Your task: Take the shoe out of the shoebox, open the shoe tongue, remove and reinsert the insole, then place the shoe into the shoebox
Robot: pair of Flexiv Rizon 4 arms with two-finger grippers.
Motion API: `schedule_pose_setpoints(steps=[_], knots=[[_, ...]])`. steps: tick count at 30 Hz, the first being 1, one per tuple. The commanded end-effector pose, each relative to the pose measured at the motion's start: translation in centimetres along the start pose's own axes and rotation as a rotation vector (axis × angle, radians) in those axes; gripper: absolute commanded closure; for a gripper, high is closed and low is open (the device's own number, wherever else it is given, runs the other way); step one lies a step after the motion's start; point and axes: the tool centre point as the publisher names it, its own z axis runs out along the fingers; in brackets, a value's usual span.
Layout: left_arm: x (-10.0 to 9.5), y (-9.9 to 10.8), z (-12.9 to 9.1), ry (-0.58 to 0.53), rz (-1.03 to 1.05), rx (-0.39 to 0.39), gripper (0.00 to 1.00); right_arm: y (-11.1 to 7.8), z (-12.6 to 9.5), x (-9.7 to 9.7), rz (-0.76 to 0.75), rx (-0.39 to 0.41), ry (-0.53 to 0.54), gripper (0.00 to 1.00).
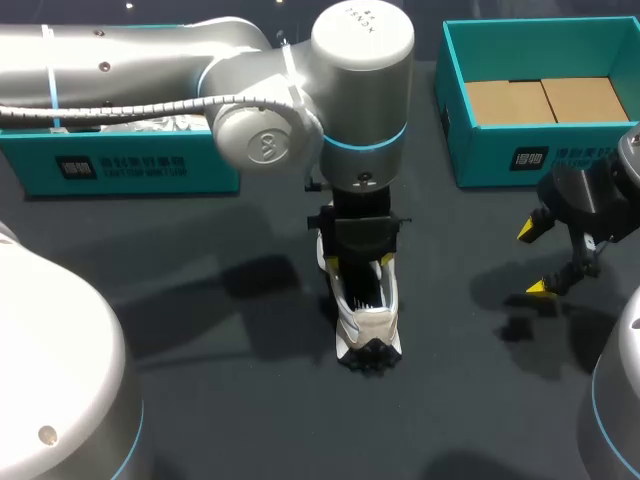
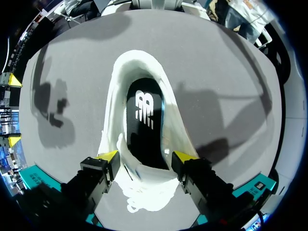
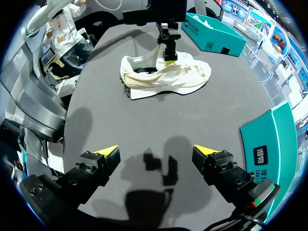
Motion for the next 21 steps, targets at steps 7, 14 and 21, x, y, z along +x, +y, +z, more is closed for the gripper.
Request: schedule_pose_setpoints(steps=[7, 14, 21], knots=[[0.9, 2.2, -1.9, -0.002, -0.011, -0.005, 0.31, 0.0, 0.1, 0.2, 0.001, 0.003, -0.004, 0.00], [0.8, 3.0, -3.5, -0.030, -0.017, -0.015, 0.39, 0.0, 0.1, 0.2, 0.001, 0.003, -0.004, 0.00], [-0.1, 3.1, -4.4, -0.054, -0.016, -0.012, 0.70, 0.0, 0.1, 0.2, 0.001, 0.003, -0.004, 0.00]])
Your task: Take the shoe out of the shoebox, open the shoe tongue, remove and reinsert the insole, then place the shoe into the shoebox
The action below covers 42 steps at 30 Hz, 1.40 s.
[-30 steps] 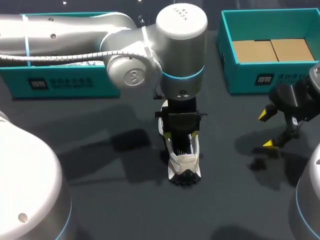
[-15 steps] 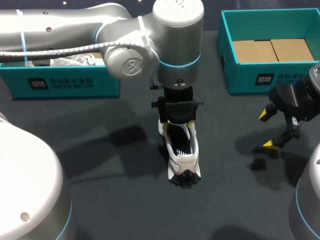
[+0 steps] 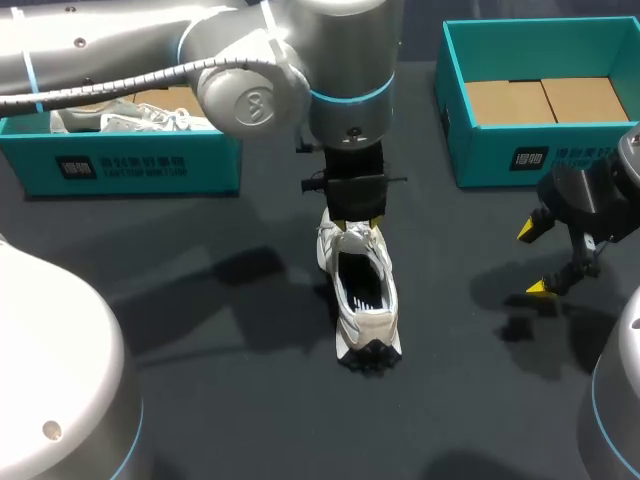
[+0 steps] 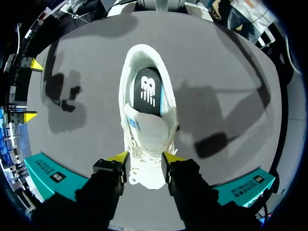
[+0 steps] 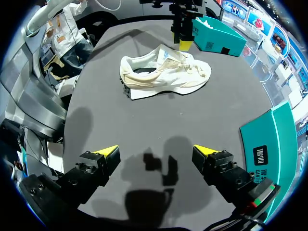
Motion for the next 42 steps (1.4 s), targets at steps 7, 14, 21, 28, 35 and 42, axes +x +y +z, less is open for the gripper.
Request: schedule_pose_setpoints(steps=[7, 14, 21, 28, 35, 42], knots=[[-0.3, -1.8, 1.7, -0.027, 0.023, 0.063, 0.69, 0.0, 0.1, 0.2, 0.001, 0.003, -0.004, 0.00], [0.2, -4.6, 4.2, -0.066, 0.019, 0.124, 0.75, 0.0, 0.1, 0.2, 0.001, 0.003, -0.004, 0.00], [1.0, -6.8, 4.3, -0.094, 0.011, 0.126, 0.75, 0.0, 0.1, 0.2, 0.001, 0.003, -0.004, 0.00], [0.9, -7.2, 0.9, -0.104, -0.009, 0.069, 0.70, 0.0, 0.1, 0.2, 0.001, 0.003, -0.004, 0.00], [0.8, -8.1, -1.3, -0.107, -0.242, 0.227, 0.33, 0.0, 0.1, 0.2, 0.001, 0.003, -0.004, 0.00], [0.7, -10.0, -1.6, 0.006, -0.373, 0.200, 0.00, 0.0, 0.1, 0.2, 0.001, 0.003, -0.004, 0.00]])
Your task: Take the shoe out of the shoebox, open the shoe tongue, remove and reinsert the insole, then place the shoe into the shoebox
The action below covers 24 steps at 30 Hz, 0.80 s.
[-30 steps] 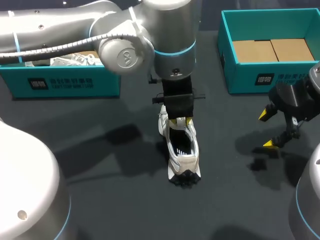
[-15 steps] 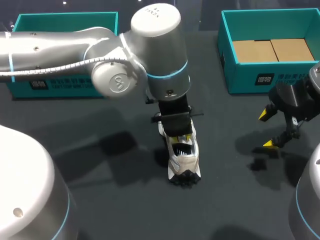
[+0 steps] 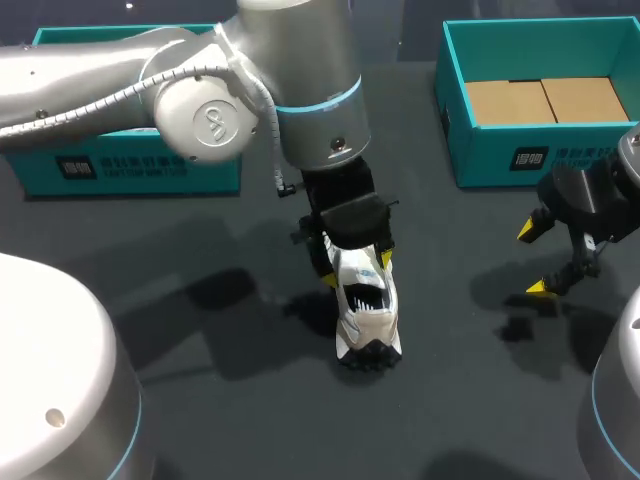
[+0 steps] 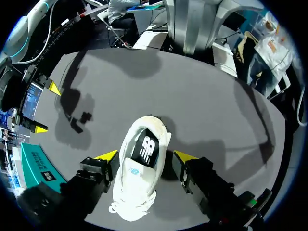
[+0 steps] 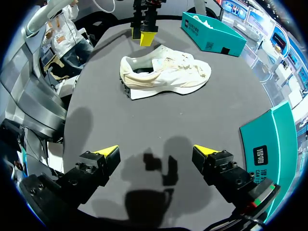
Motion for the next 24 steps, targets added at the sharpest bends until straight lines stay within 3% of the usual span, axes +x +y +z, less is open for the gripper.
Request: schedule_pose_setpoints(steps=[1, 9, 15, 17, 24], knots=[[-0.6, -0.7, -0.1, 0.051, -0.062, -0.059, 0.00, 0.0, 0.1, 0.2, 0.001, 0.003, -0.004, 0.00], [-0.6, -0.7, -0.1, 0.051, -0.062, -0.059, 0.00, 0.0, 0.1, 0.2, 0.001, 0.003, -0.004, 0.00], [0.3, -2.7, 0.3, -0.019, -0.434, -0.102, 0.00, 0.0, 0.1, 0.2, 0.001, 0.003, -0.004, 0.00], [0.6, -3.6, 0.1, -0.031, -0.692, -0.214, 0.00, 0.0, 0.1, 0.2, 0.001, 0.003, -0.004, 0.00], [0.6, -3.6, 0.1, -0.031, -0.692, -0.214, 0.00, 0.0, 0.1, 0.2, 0.001, 0.003, -0.004, 0.00]])
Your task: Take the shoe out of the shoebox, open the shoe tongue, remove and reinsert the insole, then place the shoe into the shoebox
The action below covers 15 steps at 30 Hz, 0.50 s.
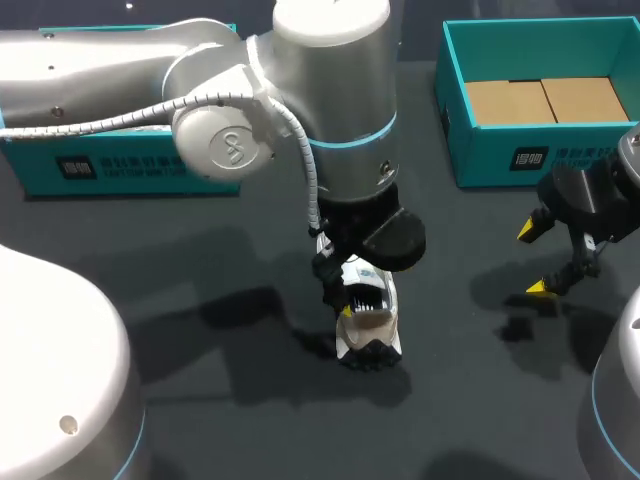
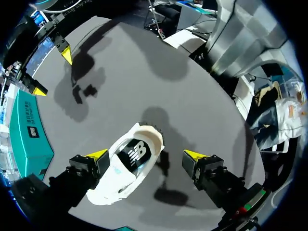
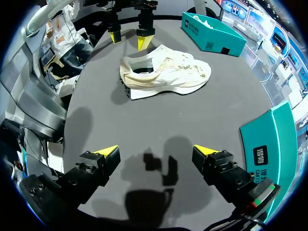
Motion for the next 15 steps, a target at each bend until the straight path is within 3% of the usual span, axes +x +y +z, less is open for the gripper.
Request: schedule_pose_setpoints(steps=[1, 5, 10, 15], knots=[[0.34, -0.31, -0.20, -0.027, -0.225, -0.080, 0.00, 0.00, 0.06, 0.17, 0.001, 0.003, -0.004, 0.00], [0.32, -0.54, -0.02, -0.019, -0.253, -0.051, 0.00, 0.00, 0.06, 0.17, 0.001, 0.003, -0.004, 0.00], [0.11, -1.12, 0.44, 0.002, -0.631, -0.080, 0.00, 0.00, 0.06, 0.17, 0.001, 0.003, -0.004, 0.00], [0.11, -1.12, 0.44, 0.002, -0.631, -0.080, 0.00, 0.00, 0.06, 0.17, 0.001, 0.003, -0.004, 0.00]])
